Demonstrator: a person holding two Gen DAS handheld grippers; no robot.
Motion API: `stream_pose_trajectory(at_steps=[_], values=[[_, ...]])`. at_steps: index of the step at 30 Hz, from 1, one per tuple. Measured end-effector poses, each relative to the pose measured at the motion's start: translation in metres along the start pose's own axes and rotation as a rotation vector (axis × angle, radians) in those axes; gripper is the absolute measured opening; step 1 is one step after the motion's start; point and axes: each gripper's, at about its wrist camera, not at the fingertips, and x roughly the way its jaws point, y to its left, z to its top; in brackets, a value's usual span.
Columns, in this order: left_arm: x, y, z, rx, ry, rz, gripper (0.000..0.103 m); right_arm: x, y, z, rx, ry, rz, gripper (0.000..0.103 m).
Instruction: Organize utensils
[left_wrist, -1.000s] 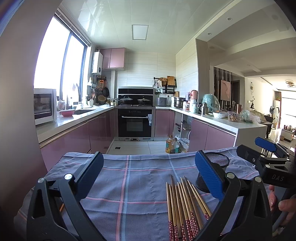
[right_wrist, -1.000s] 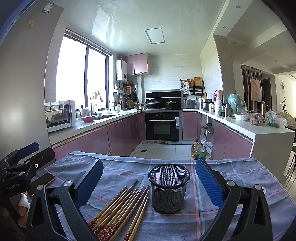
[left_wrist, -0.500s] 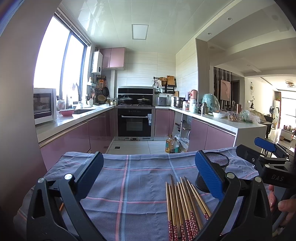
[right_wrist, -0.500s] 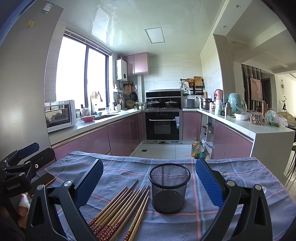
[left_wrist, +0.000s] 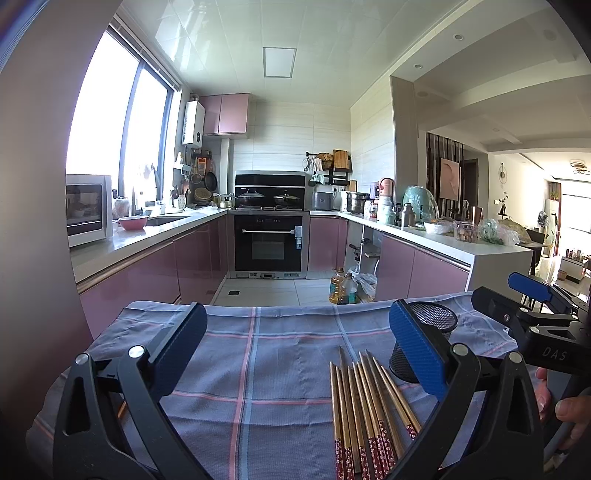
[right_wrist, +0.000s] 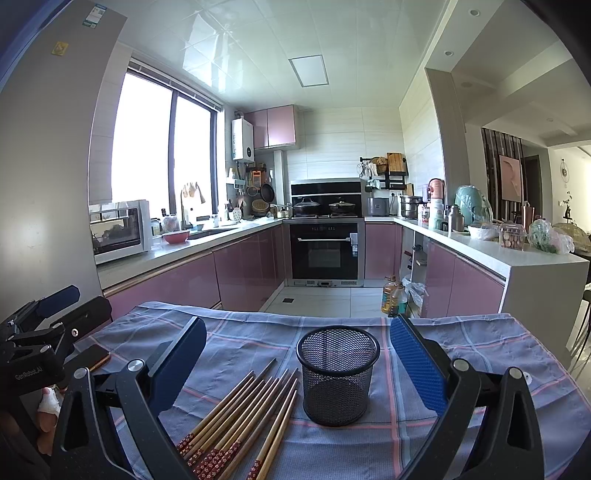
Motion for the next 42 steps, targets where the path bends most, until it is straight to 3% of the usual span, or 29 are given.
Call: stream_pose_trajectory(at_steps=[42], values=[[0.0033,-0.0011,-0.0003,-0.002,0.007,-0.002,0.097,-0.0016,0.0003,-0.0005,0.007,-0.007,0.005,0.097]])
